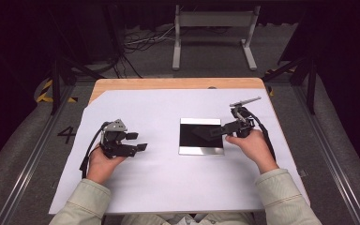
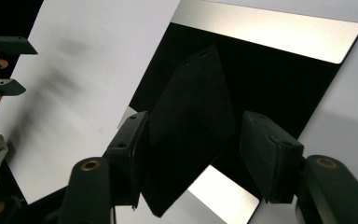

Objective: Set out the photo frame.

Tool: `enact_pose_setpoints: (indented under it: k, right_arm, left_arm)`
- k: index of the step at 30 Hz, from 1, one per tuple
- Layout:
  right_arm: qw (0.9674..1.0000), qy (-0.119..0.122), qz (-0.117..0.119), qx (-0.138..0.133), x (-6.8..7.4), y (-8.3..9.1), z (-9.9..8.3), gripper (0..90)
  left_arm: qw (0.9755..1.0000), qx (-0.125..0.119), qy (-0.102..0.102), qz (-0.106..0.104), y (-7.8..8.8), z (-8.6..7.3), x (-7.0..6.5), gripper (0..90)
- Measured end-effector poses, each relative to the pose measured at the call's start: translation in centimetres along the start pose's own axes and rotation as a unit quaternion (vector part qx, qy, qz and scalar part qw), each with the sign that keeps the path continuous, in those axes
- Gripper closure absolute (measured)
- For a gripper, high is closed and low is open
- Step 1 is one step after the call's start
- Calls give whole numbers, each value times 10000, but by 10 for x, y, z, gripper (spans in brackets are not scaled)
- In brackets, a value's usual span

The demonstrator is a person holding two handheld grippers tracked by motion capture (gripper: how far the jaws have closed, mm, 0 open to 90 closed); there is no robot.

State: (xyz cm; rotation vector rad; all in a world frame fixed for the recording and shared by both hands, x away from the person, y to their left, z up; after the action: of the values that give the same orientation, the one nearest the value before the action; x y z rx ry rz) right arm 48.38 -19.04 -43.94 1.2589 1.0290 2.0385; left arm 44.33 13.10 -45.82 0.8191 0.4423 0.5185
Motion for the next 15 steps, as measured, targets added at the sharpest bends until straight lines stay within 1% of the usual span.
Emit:
enact_pose_setpoints:
  k: [6, 10, 13, 15]
  right_arm:
    - [10000, 10, 55, 62, 2, -3, 0, 451]
    - [9999, 2, 117, 98, 4, -4, 0, 470]
    - [9999, -31, 130, 107, 3, -4, 1, 482]
    - [9998, -103, 152, 100, 3, -3, 1, 516]
  left_arm:
    - [10000, 11, -26, 25, 0, 0, 0, 355]
    - [10000, 14, -7, 0, -1, 0, 0, 355]
    - [10000, 25, -7, -12, -1, 0, 0, 354]
    - [10000, 13, -8, -11, -1, 0, 0, 354]
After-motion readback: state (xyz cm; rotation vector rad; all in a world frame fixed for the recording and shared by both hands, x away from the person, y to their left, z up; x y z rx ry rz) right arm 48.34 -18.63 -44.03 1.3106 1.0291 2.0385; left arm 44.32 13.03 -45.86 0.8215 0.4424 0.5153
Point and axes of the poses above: each handheld gripper's, and its own axes: y roughly backward along the jaws, z roughly out of its top, x roughly to its left, the point moved 8 cm from there along -y, roughly forward along the jaws, and after that the axes turned 13 degrees about x, right-handed, at the moved point
